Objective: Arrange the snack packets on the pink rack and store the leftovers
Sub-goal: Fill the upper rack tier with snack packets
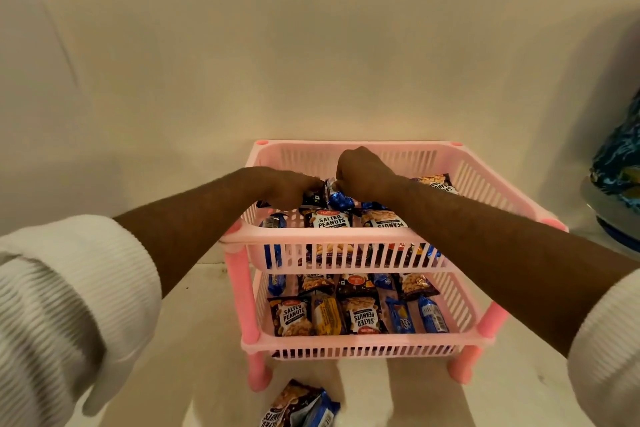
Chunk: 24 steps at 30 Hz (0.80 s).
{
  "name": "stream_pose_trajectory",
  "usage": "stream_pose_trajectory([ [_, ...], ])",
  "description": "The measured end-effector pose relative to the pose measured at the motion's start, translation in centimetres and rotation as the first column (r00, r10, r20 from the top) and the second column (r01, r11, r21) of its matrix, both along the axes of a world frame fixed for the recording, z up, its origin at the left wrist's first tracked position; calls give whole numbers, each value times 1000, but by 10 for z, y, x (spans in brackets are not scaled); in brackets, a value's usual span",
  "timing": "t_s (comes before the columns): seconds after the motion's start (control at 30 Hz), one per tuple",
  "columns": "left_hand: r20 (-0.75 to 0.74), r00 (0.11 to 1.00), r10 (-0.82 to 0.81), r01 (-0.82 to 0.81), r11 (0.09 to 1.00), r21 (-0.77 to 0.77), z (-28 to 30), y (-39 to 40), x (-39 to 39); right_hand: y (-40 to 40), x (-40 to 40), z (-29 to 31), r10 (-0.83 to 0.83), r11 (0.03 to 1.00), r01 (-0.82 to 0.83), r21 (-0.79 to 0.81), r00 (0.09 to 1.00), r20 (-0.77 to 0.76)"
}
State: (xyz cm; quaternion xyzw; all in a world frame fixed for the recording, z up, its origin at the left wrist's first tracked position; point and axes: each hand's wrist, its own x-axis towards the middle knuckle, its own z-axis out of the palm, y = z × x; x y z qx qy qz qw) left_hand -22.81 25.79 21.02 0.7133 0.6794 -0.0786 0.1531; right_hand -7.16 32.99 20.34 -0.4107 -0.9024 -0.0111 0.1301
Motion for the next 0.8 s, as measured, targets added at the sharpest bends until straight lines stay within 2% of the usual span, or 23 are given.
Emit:
stream_pose_trajectory([
  [0.1,48,999,13,-15,998,54,0,-4,-2,-1,2,2,-4,1000,4,-14,1000,12],
  [0.23,31,999,18,-23,987,161,6,-13,-3,-7,7,11,-11,998,10,-56,1000,-14],
  [0.47,119,993,10,-47,949,312,21,-43,0,-30,27,38,-23,999,15,-36,971,-239],
  [0.6,244,967,-74,-53,877,478,27,-73,13,-54,52,52,-52,999,49,-18,905,-422],
  [0.7,336,932,-133,-90,815,573,29,-96,26,-75,70,57,-78,997,63,-46,788,-611],
  [0.8,373,910,-180,-110,764,636,25,-117,39,-101,83,54,-82,997,67,-49,744,-663],
])
